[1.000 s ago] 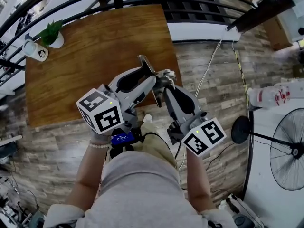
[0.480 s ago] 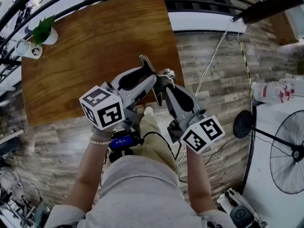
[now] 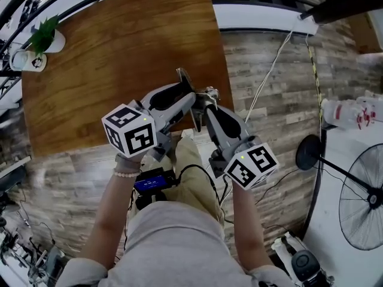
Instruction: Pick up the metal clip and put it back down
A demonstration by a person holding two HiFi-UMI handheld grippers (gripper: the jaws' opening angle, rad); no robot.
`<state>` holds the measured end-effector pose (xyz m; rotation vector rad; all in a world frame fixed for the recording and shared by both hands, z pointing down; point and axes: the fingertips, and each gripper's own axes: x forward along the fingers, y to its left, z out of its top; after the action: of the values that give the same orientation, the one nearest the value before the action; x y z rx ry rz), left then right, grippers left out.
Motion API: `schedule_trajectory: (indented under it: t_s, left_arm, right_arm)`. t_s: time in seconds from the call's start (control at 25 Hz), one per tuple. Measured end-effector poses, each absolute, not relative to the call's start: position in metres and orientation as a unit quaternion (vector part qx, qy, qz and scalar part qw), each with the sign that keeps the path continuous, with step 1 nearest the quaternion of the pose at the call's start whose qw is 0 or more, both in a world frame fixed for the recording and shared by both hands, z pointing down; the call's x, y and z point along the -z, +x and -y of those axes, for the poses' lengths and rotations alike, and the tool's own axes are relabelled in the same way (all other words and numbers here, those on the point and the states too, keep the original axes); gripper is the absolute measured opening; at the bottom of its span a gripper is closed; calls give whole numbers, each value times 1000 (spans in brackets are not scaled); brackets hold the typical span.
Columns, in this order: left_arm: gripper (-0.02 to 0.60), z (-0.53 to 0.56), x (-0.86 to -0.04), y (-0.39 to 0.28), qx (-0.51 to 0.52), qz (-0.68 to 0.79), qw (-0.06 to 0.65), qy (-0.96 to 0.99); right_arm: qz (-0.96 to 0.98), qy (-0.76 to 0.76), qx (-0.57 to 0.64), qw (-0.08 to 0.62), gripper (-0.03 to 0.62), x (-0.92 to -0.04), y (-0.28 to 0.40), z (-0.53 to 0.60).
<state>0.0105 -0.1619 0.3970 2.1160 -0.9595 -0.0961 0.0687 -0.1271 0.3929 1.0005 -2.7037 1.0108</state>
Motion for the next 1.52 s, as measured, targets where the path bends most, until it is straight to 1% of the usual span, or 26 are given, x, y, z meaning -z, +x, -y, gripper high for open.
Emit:
schedule_trajectory:
  t_s: [0.32, 1.08, 1.32, 1.52]
  left_arm:
    - [150, 171, -434, 21, 24, 379, 424, 822]
    - [158, 179, -498, 27, -22, 393, 470, 790]
    - [144, 178, -516, 25, -74, 411, 454, 787]
    - [143, 179, -527, 24, -90, 415, 456, 782]
  right_arm:
    - [875, 328, -352, 65, 57, -428, 79, 136]
    - [845, 331, -411, 89, 55, -486, 85, 144]
    - [839, 338, -414, 106, 54, -496, 84, 146]
    - [828, 342, -431, 106, 54, -506, 83, 150]
